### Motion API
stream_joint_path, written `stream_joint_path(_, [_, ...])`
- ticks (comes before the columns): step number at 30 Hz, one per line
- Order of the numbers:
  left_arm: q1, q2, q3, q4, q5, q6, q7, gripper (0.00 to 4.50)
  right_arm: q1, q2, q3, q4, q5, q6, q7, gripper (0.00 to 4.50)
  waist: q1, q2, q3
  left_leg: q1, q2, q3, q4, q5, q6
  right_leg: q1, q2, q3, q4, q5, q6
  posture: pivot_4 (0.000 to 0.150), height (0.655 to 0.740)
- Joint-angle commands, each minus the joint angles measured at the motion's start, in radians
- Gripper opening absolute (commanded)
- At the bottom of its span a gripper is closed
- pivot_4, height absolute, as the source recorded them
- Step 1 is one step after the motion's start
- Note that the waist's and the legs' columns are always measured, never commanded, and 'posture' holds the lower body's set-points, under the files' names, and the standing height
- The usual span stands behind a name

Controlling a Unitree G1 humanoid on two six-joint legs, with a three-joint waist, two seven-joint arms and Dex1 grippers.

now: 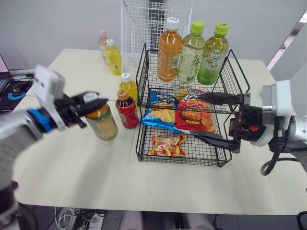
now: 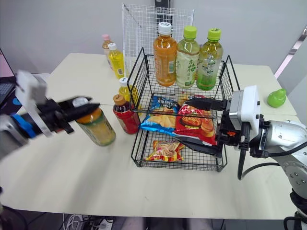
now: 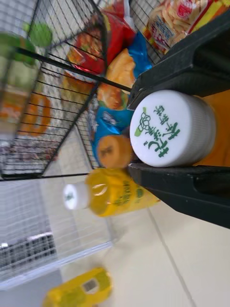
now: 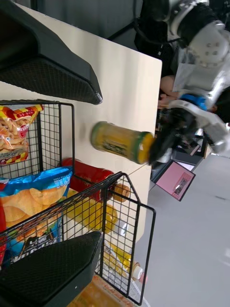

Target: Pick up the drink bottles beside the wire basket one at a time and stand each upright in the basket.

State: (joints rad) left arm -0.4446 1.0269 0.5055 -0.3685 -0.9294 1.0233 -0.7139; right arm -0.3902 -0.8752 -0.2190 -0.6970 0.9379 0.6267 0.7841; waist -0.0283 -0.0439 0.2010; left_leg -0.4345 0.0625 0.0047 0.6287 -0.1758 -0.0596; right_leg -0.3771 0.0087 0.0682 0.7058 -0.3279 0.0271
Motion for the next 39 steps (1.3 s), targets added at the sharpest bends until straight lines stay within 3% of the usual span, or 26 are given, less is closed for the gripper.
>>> stream_joint_path(1, [-0.177, 0.102, -0.004, 0.106, -0.108, 0.055, -0.090, 1.36, 0.004, -0.040, -0.082, -0.008, 0.055, 0.012, 0.012, 4.50, -0.001, 0.000, 0.000, 0.000, 0.000, 0.000, -0.001, 0.000, 0.000, 0.000, 0.000, 0.000, -0.002, 0.000, 0.000, 0.150, 0.7360])
stream_joint_path(4, [-0.407, 0.158, -0.091, 0.249, -0.132, 0.096, -0.140, 1.36, 0.032, -0.077, -0.148, -0.016, 0.095, 0.029, 0.014, 4.50, 0.001, 0.000, 0.000, -0.003, 0.000, -0.002, -0.002, 0.000, 0.000, 0.000, 0.000, -0.003, -0.006, 0.001, 0.001, 0.150, 0.7360])
stream_joint_path(9, [-0.793, 0.158, -0.295, 0.462, -0.039, 0.083, -0.267, 1.36, 0.125, -0.139, -0.263, -0.066, 0.192, 0.079, 0.006, 4.50, 0.000, 0.000, 0.000, -0.005, 0.000, -0.003, -0.003, -0.001, -0.001, 0.000, 0.001, -0.004, -0.009, 0.001, 0.001, 0.150, 0.7360])
stream_joint_path(14, [-1.118, 0.044, -0.482, 0.643, 0.068, 0.067, -0.454, 1.36, 0.157, -0.143, -0.307, -0.098, 0.236, 0.085, -0.083, 4.50, 0.000, 0.000, 0.000, -0.007, 0.000, -0.003, -0.002, -0.001, -0.001, -0.001, 0.002, -0.004, -0.008, 0.001, 0.002, 0.150, 0.7360])
stream_joint_path(18, [-1.300, -0.118, -0.576, 0.807, 0.154, 0.018, -0.602, 1.36, 0.167, -0.139, -0.346, -0.104, 0.267, 0.080, -0.173, 4.50, 0.002, 0.000, 0.000, -0.010, -0.001, -0.004, 0.000, -0.001, -0.001, -0.003, 0.002, -0.005, -0.008, 0.000, 0.004, 0.150, 0.7360])
stream_joint_path(22, [-1.318, -0.237, -0.632, 0.861, 0.251, -0.102, -0.669, 1.36, 0.188, -0.141, -0.376, -0.111, 0.276, 0.079, -0.228, 4.50, -0.006, 0.002, 0.000, -0.015, 0.000, -0.004, 0.000, -0.001, -0.001, -0.009, 0.002, -0.004, -0.007, 0.002, 0.001, 0.150, 0.7360])
stream_joint_path(29, [-1.237, -0.531, -0.651, 0.950, 0.417, -0.377, -0.579, 1.36, 0.290, -0.168, -0.480, -0.157, 0.304, 0.104, -0.274, 4.50, 0.001, 0.002, 0.001, -0.018, -0.001, -0.004, 0.001, -0.001, -0.001, -0.010, 0.002, -0.003, -0.006, 0.003, 0.000, 0.150, 0.7360])
stream_joint_path(39, [-1.230, -0.751, -0.622, 1.151, 0.530, -0.542, -0.512, 1.36, 0.349, -0.185, -0.521, -0.185, 0.312, 0.097, -0.319, 4.50, -0.005, 0.003, 0.000, -0.018, -0.002, -0.003, 0.001, -0.001, -0.001, -0.011, 0.003, -0.002, -0.006, 0.003, 0.000, 0.150, 0.7360])
